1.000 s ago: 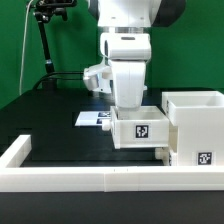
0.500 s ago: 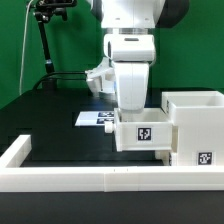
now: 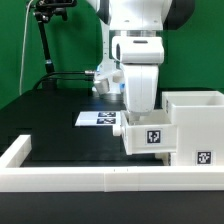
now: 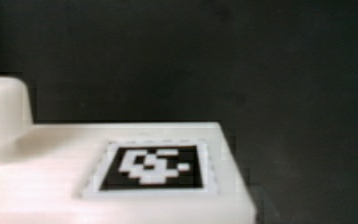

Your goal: Assemble drawer

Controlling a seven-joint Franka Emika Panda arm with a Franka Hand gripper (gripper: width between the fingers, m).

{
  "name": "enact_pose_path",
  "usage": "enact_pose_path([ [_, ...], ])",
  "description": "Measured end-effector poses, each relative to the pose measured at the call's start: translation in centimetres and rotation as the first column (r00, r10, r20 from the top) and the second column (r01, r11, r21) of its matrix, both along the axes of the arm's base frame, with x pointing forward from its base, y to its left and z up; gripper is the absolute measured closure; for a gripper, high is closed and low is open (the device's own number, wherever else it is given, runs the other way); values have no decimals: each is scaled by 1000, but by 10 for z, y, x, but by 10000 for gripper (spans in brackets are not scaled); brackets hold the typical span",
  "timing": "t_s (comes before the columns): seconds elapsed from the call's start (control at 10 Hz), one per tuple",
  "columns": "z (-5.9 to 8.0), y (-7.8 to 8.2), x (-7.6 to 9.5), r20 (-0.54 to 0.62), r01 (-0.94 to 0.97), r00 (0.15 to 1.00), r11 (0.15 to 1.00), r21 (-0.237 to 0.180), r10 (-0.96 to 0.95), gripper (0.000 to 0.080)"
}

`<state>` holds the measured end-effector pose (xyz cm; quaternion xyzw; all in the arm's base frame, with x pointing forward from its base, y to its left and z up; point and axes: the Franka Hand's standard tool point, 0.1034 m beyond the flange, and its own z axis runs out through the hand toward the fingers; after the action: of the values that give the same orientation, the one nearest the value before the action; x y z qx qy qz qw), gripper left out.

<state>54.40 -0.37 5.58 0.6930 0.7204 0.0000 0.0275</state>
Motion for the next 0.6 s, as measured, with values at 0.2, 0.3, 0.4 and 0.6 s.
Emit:
enact_pose_path([
  [0.2,0,-1,-1,0,4,1000,1000,1,-4,755],
  [0.3,0,-1,-1,0,4,1000,1000,1,-4,755],
  [0.4,0,-1,-1,0,4,1000,1000,1,-4,755],
  [0.6,0,0,-1,1,26,1000,1000,2,-26,755],
])
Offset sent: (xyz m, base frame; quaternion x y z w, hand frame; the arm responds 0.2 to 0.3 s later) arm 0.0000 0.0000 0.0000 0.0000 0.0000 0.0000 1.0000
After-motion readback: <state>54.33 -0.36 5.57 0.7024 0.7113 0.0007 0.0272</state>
